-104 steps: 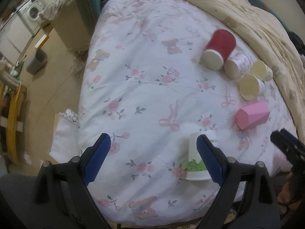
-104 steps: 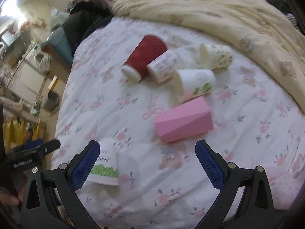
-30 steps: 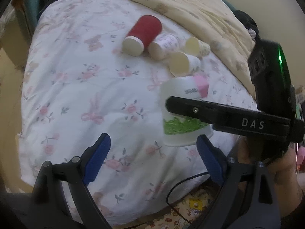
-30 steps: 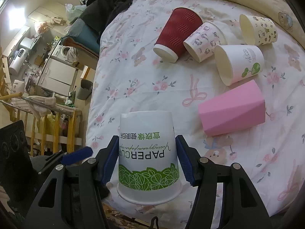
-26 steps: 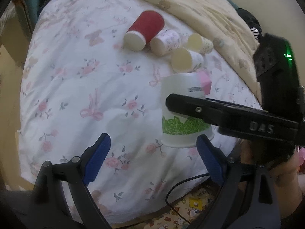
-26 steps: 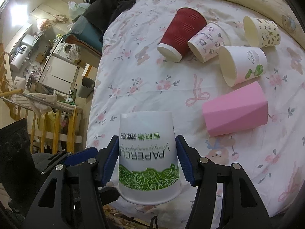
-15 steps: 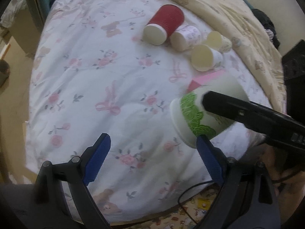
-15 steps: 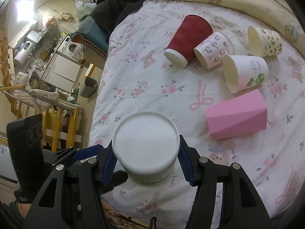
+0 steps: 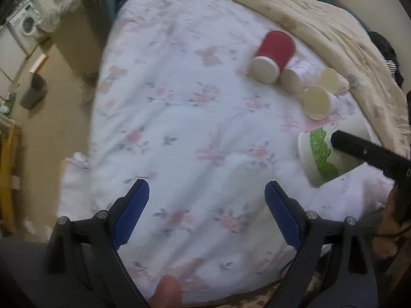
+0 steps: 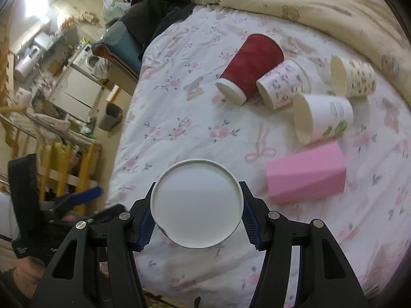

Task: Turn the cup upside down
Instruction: 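Rotate the held white cup with the right gripper until its base faces up, then lower the white cup base-up onto the bed and open the right gripper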

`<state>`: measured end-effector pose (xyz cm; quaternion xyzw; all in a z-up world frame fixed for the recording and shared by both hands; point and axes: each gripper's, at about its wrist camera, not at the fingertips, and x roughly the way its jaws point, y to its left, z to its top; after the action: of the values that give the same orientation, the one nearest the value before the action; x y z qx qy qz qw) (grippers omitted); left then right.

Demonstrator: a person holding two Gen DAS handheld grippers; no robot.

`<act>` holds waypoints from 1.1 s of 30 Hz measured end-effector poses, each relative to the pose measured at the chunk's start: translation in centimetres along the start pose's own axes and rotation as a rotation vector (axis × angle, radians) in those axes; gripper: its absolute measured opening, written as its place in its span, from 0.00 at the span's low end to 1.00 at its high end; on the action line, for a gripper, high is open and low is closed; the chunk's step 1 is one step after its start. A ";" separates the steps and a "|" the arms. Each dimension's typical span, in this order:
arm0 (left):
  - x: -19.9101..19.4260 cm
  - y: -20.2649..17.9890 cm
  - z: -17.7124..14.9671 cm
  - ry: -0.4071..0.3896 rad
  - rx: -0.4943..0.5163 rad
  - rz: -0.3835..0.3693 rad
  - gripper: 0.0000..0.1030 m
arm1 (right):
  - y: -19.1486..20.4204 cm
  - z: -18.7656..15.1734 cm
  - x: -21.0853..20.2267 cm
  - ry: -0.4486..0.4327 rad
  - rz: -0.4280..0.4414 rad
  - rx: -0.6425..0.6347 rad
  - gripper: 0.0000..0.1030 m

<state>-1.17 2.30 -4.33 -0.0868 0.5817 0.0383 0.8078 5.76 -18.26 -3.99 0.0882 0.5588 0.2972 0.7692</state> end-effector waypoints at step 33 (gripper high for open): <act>0.0 3.5 0.1 0.035 -0.127 -0.039 0.93 | 3.6 2.7 12.0 0.134 -0.136 -0.170 0.80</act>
<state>-1.61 5.71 -4.66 -0.1499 0.5904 0.0577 0.7910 9.30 -8.13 -11.05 -0.0354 0.5864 0.2958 0.7532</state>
